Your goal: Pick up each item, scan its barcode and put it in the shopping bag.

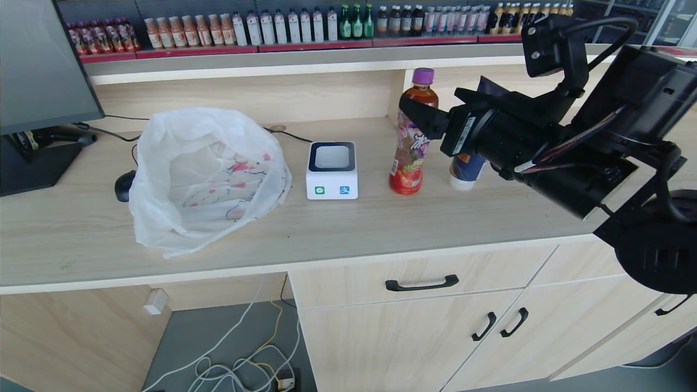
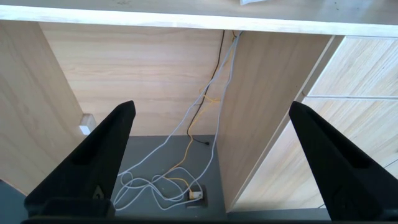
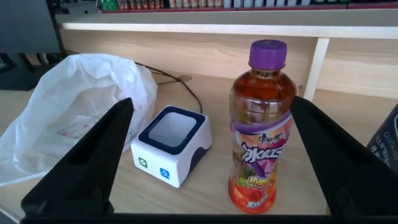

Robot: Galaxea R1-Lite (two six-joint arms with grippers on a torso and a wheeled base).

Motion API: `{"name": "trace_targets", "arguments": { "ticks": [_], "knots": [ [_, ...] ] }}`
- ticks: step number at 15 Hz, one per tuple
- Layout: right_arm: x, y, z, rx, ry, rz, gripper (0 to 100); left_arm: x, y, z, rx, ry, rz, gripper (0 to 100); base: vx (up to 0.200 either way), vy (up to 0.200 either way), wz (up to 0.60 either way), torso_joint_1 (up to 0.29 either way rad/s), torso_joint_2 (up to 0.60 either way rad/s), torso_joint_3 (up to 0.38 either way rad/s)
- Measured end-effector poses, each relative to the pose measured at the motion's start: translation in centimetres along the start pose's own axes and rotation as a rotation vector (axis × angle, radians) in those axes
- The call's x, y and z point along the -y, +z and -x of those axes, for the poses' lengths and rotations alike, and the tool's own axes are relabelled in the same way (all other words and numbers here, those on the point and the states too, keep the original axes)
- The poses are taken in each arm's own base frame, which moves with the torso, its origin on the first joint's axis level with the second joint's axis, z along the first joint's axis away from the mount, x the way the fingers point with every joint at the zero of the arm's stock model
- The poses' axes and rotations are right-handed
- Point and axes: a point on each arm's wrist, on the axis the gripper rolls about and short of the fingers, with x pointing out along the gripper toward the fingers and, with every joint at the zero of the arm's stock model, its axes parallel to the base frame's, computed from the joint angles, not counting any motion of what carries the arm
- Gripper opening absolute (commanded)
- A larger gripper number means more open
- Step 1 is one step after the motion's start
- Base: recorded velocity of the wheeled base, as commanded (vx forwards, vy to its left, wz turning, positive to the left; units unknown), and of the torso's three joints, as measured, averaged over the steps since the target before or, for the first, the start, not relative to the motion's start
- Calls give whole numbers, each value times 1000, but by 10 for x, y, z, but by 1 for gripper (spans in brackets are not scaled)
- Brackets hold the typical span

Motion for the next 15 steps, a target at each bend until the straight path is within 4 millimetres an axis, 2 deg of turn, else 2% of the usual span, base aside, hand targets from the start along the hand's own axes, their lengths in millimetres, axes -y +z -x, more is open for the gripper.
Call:
{"name": "trace_targets", "arguments": {
  "ticks": [3,8,11,15],
  "knots": [
    [8,-2,-8,-8,-77,6,100,0,0,0,0,0,0,100,0,0,0,0,0,0],
    [10,-2,-28,7,-104,74,100,0,0,0,0,0,0,100,0,0,0,0,0,0],
    [14,-2,-43,30,-232,72,100,0,0,0,0,0,0,100,0,0,0,0,0,0],
    [16,-5,-60,50,-252,77,100,0,0,0,0,0,0,100,0,0,0,0,0,0]
  ]
}}
